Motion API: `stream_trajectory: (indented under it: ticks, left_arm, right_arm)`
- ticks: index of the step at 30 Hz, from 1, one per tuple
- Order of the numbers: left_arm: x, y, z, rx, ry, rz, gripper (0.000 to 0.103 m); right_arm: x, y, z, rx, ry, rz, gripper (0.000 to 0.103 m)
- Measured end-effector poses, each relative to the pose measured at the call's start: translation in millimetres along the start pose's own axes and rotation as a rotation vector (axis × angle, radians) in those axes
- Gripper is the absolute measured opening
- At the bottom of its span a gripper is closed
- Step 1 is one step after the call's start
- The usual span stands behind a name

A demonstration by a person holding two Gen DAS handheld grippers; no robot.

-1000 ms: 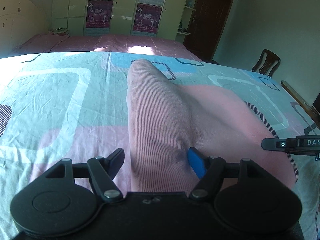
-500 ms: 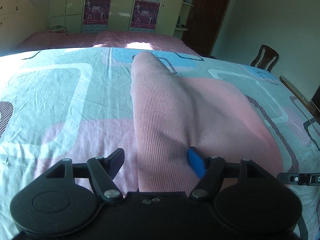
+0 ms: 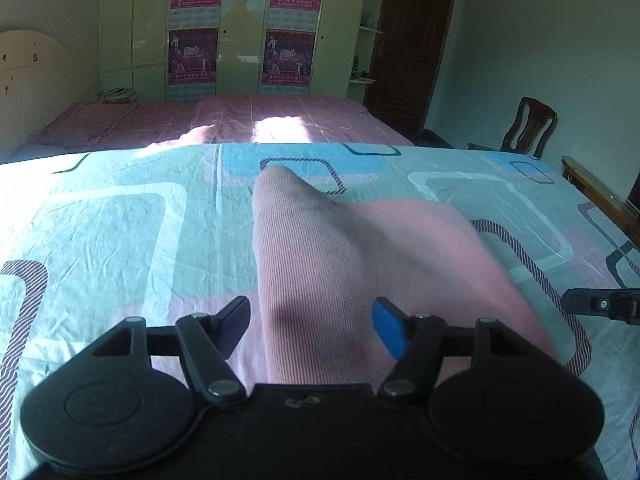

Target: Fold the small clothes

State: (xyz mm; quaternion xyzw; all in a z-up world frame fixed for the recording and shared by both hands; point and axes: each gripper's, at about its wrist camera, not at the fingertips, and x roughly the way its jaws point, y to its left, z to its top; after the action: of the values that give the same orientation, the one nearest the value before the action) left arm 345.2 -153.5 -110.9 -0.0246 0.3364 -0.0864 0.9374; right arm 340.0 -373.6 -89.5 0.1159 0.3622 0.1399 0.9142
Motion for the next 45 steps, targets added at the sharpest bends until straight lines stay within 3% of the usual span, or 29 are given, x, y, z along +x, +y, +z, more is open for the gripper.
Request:
stream_trajectory:
  ticks: [6,10,13,17,21,23,25,31,36,39,43,45]
  left_arm:
    - [10,-13,14,0.017,-0.017,-0.014,0.066]
    - [32,-15,11,0.038,0.016,0.012,0.066]
    - [46,-7,2,0.027,0.057,0.041,0.069]
    - [52,7,-8,-0.035,0.08,0.0,0.071]
    - [50,9,-5,-0.05,0.084,-0.007,0.07]
    - [44,12,4,-0.082,0.059,-0.017,0.069]
    - [45,14,15,-0.088,0.034,-0.014,0.068]
    - [74,10,41,-0.072,0.008,0.004,0.056]
    - [102,15,40,-0.072,0.038,0.039,0.058]
    - [108,24,31,-0.108,0.043,0.034,0.063]
    - [108,33,29,-0.173,0.053,0.018,0.068]
    - [104,28,33,-0.133,0.03,0.028,0.066]
  right_arm:
    - [42,23,12,-0.03,0.022,0.02,0.015]
    - [64,28,15,-0.051,0.038,0.011,0.015]
    - [76,21,10,-0.077,0.05,-0.028,0.015]
    - [90,2,-7,-0.091,0.094,-0.086,0.014]
    - [87,1,-3,-0.088,0.089,-0.072,0.014]
    - [75,-4,7,-0.034,0.05,-0.029,0.015]
    - [71,0,19,-0.07,0.008,-0.039,0.015]
    - [100,8,52,-0.086,-0.028,-0.055,0.015]
    - [135,8,62,-0.111,-0.03,-0.104,0.015]
    - [158,0,55,-0.144,0.001,-0.177,0.015]
    - [163,-10,49,-0.11,-0.005,-0.171,0.015]
    - [157,-7,53,-0.113,-0.029,-0.161,0.015]
